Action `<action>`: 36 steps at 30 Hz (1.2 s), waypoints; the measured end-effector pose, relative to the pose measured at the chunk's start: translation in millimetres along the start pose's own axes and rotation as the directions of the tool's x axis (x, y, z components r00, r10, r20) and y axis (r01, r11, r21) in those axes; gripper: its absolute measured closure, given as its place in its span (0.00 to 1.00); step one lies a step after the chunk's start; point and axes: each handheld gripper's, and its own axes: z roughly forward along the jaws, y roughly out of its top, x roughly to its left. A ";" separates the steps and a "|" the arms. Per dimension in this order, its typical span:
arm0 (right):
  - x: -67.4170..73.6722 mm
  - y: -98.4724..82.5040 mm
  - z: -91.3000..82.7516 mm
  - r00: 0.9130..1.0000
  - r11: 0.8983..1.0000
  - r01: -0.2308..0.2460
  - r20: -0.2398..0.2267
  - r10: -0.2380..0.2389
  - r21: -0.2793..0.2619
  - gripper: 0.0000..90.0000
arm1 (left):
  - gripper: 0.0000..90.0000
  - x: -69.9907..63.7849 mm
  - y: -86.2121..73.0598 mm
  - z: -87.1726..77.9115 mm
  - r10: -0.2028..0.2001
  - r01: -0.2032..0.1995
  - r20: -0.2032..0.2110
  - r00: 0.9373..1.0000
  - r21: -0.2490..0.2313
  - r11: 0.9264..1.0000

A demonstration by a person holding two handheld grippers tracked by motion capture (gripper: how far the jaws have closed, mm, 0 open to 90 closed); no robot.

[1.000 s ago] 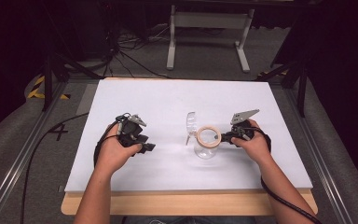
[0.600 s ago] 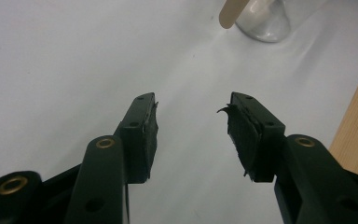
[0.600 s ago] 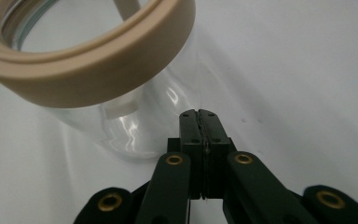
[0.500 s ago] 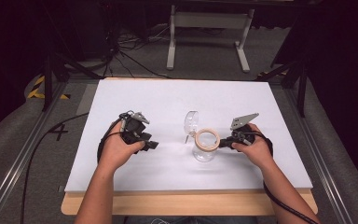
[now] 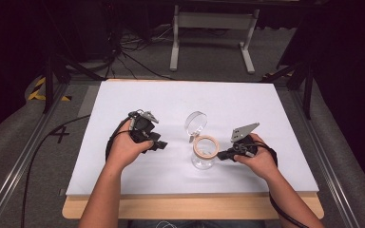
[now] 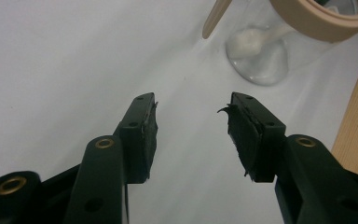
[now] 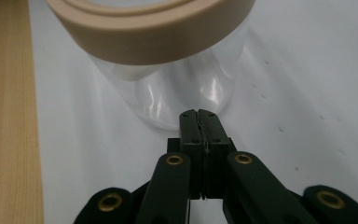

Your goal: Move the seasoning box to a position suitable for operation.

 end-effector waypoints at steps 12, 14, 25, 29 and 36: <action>21.8 13.1 16.9 0.995 0.998 0.056 -0.084 -0.054 0.020 1.00 | 0.59 6.4 -4.0 -4.4 -0.042 0.042 0.011 0.999 -0.028 0.999; 22.1 13.4 17.8 0.995 0.998 0.055 -0.086 -0.053 0.019 1.00 | 0.59 6.7 -4.0 -4.0 -0.042 0.043 0.011 0.999 -0.032 0.999; 21.8 15.1 12.6 0.996 0.999 0.045 -0.082 -0.046 -0.011 1.00 | 0.59 7.7 -4.1 -5.4 -0.041 0.041 0.006 0.999 -0.031 0.999; 21.9 16.7 3.8 0.997 0.998 0.041 -0.063 -0.044 -0.042 1.00 | 0.61 6.3 -3.6 -7.0 -0.044 0.043 -0.003 0.999 -0.045 0.998; 23.6 19.3 -11.7 0.998 0.995 0.039 -0.042 -0.043 -0.094 1.00 | 0.76 3.3 0.7 -6.9 -0.050 0.048 -0.012 0.999 -0.102 0.994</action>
